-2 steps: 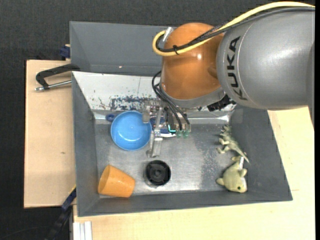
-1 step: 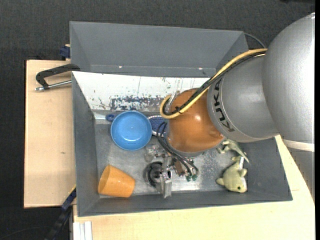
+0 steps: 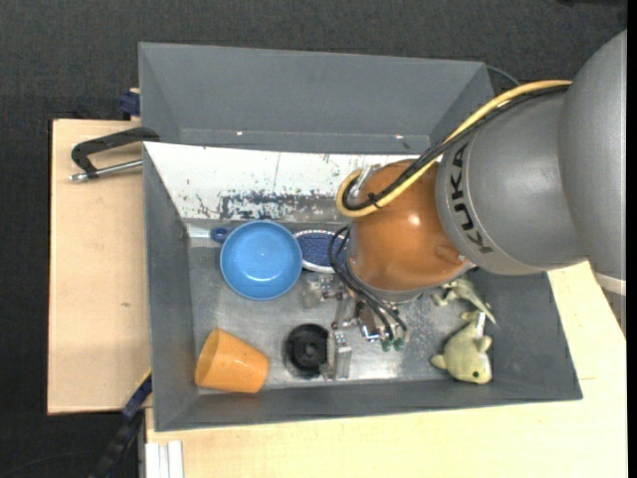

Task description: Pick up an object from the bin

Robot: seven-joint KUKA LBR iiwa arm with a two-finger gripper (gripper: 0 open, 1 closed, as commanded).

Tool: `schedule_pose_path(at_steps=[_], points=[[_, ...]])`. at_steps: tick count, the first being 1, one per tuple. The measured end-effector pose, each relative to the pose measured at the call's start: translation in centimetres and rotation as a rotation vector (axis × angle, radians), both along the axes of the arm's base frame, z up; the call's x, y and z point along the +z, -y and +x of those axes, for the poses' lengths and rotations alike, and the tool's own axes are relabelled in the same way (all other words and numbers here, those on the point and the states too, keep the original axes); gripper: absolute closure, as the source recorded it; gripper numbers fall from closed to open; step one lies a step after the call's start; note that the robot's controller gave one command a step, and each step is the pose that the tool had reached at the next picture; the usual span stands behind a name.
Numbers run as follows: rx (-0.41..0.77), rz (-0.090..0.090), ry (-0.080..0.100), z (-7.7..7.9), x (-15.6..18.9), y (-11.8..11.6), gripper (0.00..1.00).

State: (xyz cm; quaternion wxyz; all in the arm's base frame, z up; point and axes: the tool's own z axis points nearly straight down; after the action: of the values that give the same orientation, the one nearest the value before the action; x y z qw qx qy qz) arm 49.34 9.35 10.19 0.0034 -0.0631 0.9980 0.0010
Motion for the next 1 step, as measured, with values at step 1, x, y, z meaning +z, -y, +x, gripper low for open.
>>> schedule_pose_path(at_steps=[1], points=[[-0.03,0.0,-0.001,0.2,0.4,0.84,0.0]])
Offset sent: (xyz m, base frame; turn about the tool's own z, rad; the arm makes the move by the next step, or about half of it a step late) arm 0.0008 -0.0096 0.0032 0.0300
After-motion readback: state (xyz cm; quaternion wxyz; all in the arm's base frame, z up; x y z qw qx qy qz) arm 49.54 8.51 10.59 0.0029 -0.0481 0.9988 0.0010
